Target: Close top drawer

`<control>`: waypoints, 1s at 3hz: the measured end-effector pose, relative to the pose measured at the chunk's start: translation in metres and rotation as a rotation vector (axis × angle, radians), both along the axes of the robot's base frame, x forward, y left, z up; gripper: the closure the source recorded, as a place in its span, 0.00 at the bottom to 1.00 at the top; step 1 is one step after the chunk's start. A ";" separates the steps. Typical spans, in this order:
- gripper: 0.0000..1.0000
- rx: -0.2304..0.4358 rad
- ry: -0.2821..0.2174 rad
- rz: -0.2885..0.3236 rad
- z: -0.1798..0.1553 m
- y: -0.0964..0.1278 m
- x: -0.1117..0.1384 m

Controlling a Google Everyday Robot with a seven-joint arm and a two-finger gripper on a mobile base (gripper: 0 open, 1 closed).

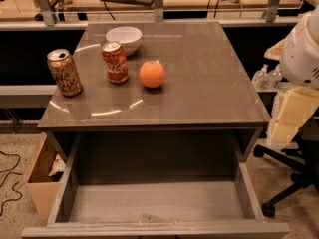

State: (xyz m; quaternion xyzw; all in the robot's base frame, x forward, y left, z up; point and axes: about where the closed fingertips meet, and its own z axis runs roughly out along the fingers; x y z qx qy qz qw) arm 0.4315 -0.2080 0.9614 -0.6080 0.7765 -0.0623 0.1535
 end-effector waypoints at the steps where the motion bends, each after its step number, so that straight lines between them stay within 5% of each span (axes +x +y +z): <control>1: 0.00 -0.024 0.006 -0.023 -0.030 0.005 -0.018; 3: 0.00 -0.029 -0.004 0.036 -0.084 0.034 -0.073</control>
Offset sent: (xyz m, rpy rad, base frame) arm -0.0783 0.0313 -0.1057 -0.0336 0.0253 -0.0071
